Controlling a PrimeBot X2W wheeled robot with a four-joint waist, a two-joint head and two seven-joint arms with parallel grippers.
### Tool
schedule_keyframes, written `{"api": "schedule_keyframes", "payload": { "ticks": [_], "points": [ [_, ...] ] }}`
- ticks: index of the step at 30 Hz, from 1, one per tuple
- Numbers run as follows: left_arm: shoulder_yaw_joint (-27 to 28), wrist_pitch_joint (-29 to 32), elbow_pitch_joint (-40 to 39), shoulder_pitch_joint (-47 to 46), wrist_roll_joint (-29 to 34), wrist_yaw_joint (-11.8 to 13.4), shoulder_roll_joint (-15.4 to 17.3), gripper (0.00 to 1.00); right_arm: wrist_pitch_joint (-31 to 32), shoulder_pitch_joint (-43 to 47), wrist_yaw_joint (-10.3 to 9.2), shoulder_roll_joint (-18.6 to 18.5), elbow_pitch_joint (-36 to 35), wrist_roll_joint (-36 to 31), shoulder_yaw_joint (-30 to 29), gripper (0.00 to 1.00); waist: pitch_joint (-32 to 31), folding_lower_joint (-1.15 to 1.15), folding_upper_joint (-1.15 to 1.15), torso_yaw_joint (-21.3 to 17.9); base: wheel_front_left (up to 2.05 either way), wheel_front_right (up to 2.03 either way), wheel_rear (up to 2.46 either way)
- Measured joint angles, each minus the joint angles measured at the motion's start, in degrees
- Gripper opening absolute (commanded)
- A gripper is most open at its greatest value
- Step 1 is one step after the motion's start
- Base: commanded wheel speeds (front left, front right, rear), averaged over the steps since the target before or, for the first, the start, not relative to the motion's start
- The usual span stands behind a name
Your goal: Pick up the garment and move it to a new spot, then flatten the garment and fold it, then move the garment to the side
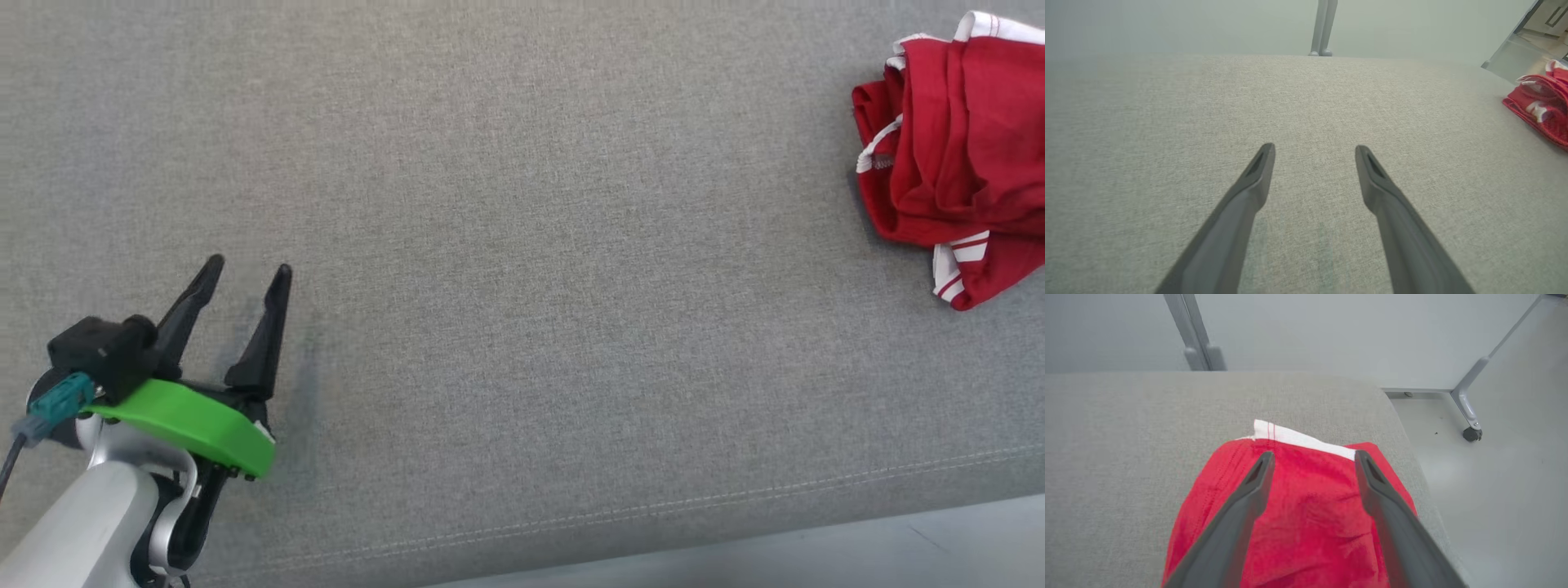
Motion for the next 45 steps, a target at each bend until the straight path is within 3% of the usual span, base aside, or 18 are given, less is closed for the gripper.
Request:
{"api": "schedule_keyframes", "payload": {
  "ticks": [5,6,11,18,27,38,39,45],
  "points": [
    [4.69,-1.91,5.92,2.69,3.18,0.03,-1.48,1.00,-12.06,4.14,-0.08,3.41,-4.35,-2.82,-1.09,1.00,-2.75,0.00,0.00,0.57,0.00,0.00,0.00],
    [6.35,-2.29,7.56,3.70,3.63,0.03,-2.76,1.00,-15.69,7.50,-0.09,5.78,-4.99,-3.61,-0.58,1.00,-3.73,0.00,0.00,0.93,0.00,0.00,0.00],
    [7.81,-2.71,10.34,6.23,6.01,0.03,-4.42,1.00,-23.34,13.89,-0.13,10.28,-4.82,-5.55,0.10,1.00,-5.60,0.00,0.00,1.76,0.00,0.00,0.00],
    [9.02,-2.72,13.33,8.45,9.76,0.03,-6.99,1.00,-20.31,20.78,-0.14,15.44,-0.69,-10.73,-4.53,1.00,-8.26,0.00,0.00,3.55,0.00,0.00,0.00],
    [12.92,-2.72,14.35,8.87,13.36,0.03,-10.28,1.00,-19.87,23.51,-0.14,21.79,-6.03,-23.66,-14.41,1.00,-10.96,0.00,0.00,6.38,0.00,0.00,0.00],
    [12.83,-2.72,13.48,11.99,16.07,0.01,-12.65,1.00,-19.86,32.87,-0.14,26.01,-8.22,-30.60,-20.30,1.00,-15.32,0.00,0.00,8.75,0.00,0.00,0.00],
    [12.51,-2.68,13.60,12.04,16.15,0.00,-12.85,0.00,-19.86,33.61,-0.12,26.20,-8.03,-30.87,-20.56,0.00,-15.45,0.00,0.00,8.98,0.00,0.00,0.00],
    [11.09,-2.55,16.47,14.03,16.05,-0.04,-15.50,0.00,-19.78,36.97,-0.05,30.39,-5.30,-30.65,-18.93,0.00,-15.46,0.00,0.00,8.97,0.00,0.00,0.00]
  ]
}}
